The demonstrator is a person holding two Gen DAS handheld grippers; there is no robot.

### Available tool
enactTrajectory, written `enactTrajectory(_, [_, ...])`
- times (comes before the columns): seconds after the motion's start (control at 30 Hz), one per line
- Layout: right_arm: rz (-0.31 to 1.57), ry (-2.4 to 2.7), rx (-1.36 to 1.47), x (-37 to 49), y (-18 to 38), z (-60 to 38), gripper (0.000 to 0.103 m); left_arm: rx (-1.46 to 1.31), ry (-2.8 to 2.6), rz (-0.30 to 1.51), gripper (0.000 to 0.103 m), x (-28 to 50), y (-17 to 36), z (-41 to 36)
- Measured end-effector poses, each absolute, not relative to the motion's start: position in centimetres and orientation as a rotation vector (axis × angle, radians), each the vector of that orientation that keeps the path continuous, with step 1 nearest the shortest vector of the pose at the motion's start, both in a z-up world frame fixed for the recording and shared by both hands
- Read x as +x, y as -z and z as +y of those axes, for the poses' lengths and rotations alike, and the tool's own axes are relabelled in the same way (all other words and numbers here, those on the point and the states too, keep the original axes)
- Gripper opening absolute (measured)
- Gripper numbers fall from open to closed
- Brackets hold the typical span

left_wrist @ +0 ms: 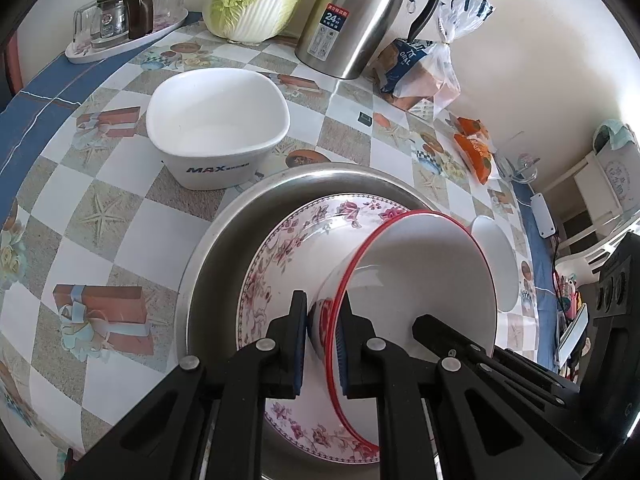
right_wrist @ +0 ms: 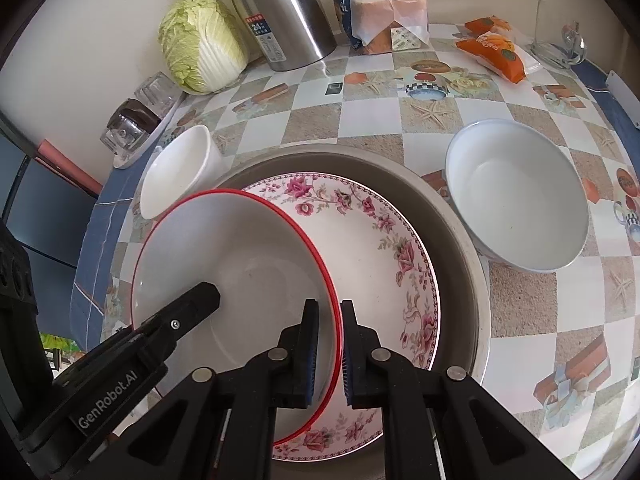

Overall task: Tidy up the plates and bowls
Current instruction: 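Lower the red-rimmed bowl onto the pink-floral plate inside the basin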

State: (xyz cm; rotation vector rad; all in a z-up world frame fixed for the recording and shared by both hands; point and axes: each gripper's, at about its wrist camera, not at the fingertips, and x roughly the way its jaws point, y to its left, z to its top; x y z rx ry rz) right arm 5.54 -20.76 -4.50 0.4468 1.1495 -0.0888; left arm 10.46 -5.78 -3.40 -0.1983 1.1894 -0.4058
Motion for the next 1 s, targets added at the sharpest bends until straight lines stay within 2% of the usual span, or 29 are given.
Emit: enactTrajectory(1.0, [1.136, 0.125, 0.384, 6.58, 4.69, -20.47, 0.016, -0.167, 0.385, 1.195, 0.013, 11.10, 4.02, -6.65])
